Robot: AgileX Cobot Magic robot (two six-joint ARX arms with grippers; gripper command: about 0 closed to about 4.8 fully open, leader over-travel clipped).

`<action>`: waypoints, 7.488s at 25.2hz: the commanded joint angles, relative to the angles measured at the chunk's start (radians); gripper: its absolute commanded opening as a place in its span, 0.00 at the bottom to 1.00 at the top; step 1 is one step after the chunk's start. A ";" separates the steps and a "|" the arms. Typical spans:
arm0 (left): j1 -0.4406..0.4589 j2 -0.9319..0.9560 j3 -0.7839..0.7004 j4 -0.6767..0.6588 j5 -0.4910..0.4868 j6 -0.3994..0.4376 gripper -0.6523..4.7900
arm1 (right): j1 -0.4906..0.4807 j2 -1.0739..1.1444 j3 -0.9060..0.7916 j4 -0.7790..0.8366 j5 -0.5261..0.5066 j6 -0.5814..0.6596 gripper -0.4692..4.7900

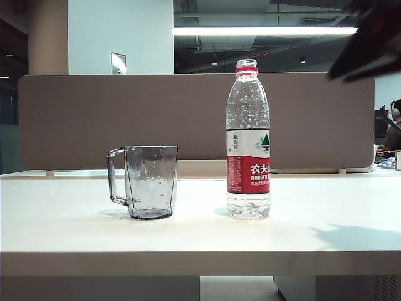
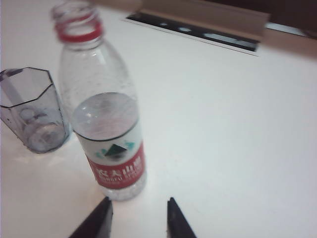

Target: Pick up the mineral water bottle on the table and pour a little water into the mug.

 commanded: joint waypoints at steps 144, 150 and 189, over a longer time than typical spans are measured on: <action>0.002 0.000 0.005 0.008 0.003 0.000 0.11 | 0.215 0.771 0.666 0.230 0.490 -1.522 0.53; 0.001 0.000 0.005 0.008 0.003 0.000 0.11 | 0.215 0.771 0.666 0.230 0.489 -1.522 0.53; 0.002 -0.001 0.005 0.008 0.003 0.000 0.11 | 0.214 0.951 0.181 0.966 0.179 0.197 0.49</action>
